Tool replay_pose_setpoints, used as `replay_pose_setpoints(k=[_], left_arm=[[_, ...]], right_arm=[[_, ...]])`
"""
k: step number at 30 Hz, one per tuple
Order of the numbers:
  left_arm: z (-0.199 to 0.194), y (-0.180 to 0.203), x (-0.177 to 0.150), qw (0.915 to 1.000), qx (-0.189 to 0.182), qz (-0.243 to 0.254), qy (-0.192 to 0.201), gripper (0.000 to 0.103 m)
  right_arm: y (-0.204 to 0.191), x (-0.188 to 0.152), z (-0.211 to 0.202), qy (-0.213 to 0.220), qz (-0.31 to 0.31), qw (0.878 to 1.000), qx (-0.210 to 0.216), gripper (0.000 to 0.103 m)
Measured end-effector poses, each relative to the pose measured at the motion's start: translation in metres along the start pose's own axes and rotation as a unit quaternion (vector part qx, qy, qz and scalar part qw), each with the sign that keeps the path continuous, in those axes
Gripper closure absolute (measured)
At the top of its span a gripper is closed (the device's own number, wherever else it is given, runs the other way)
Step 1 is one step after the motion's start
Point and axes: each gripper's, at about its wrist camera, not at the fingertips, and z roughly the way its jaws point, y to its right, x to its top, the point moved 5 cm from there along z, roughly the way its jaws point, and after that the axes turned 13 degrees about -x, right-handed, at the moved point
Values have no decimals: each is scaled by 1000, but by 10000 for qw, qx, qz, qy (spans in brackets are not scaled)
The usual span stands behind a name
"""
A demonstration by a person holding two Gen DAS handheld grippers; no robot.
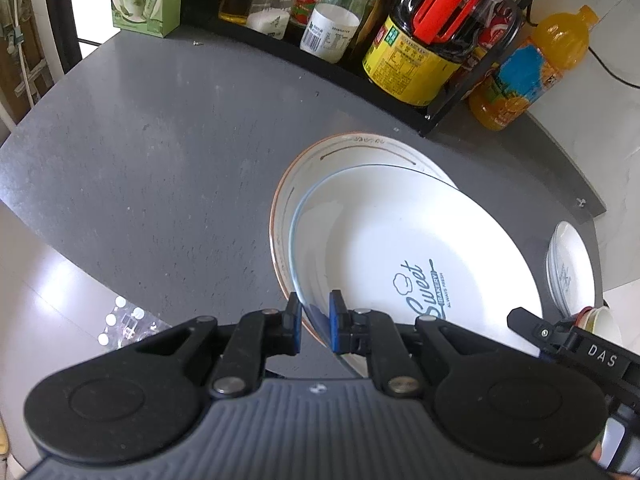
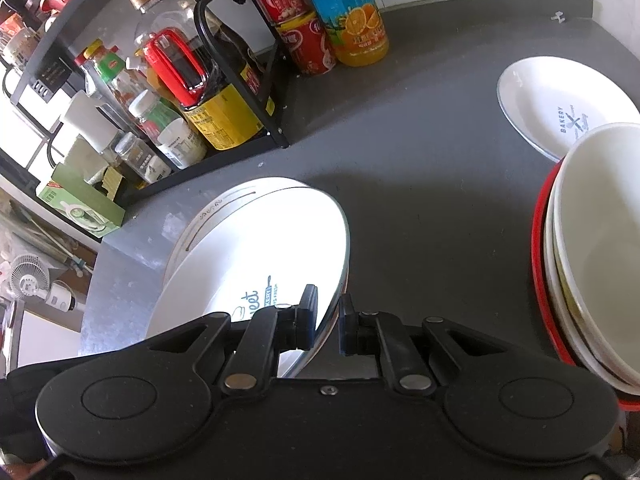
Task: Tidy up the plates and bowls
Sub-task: 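Lift the 'Sweet' plate with both grippers and lower it onto the flower-pattern oval plate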
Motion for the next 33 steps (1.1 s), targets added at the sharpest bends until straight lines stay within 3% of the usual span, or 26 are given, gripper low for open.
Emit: replay_pose_setpoints(k=[13, 21, 33], left_arm=[[13, 4, 2, 9996, 162, 167, -185, 88], [17, 9, 20, 9963, 624, 546, -233, 88], [38, 14, 46, 9925, 851, 824, -312, 88]], right_arm=[[0, 5, 7, -47, -63, 10000, -34, 94], [3, 10, 13, -44, -12, 10000, -80, 97], [5, 13, 26, -140, 97, 9999, -25, 97]])
